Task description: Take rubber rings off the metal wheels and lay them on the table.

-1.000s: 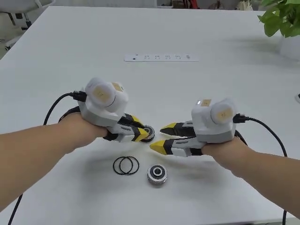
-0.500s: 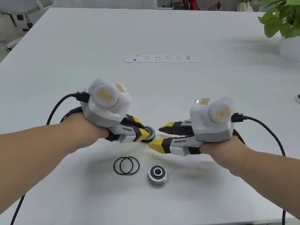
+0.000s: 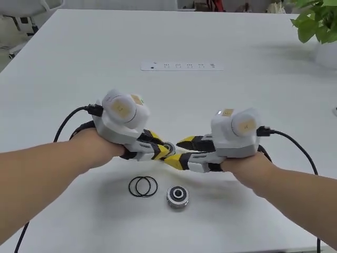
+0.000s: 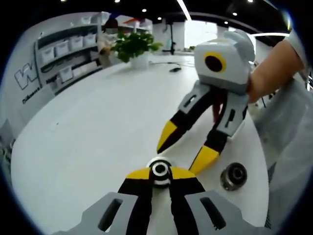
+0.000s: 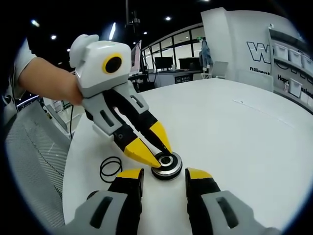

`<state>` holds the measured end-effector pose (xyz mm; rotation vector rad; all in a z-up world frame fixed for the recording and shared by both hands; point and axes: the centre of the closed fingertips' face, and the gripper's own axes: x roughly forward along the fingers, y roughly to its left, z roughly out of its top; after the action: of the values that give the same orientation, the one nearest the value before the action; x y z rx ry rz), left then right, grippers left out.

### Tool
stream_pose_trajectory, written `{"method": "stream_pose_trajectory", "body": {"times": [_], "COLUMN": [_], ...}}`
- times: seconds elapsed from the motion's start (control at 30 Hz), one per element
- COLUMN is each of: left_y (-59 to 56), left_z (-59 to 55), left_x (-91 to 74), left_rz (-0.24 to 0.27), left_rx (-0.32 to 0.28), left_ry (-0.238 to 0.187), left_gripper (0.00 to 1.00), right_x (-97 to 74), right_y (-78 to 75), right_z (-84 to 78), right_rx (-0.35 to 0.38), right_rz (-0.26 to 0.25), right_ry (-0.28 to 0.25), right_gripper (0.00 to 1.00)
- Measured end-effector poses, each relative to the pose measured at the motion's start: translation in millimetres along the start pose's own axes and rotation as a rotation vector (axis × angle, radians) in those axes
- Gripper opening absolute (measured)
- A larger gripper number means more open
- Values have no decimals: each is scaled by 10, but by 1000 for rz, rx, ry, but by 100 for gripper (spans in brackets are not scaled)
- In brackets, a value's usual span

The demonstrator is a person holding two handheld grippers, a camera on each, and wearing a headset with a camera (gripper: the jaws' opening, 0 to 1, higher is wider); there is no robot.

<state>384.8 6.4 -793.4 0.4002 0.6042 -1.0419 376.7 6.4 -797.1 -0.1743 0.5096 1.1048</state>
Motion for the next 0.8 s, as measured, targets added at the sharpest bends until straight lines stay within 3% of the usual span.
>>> {"method": "stream_pose_trajectory", "body": {"times": [0.8], "left_y": [8], "left_z": [0], "left_x": [6], "left_rz": [10], "left_rx": [-11], "left_ry": [-8], "left_gripper": [13], "right_x": [81], "right_y": [-39], "right_z": [-51], "right_rx": [38], "right_rz": [-16], "right_ry": [15], "right_gripper": [23]}}
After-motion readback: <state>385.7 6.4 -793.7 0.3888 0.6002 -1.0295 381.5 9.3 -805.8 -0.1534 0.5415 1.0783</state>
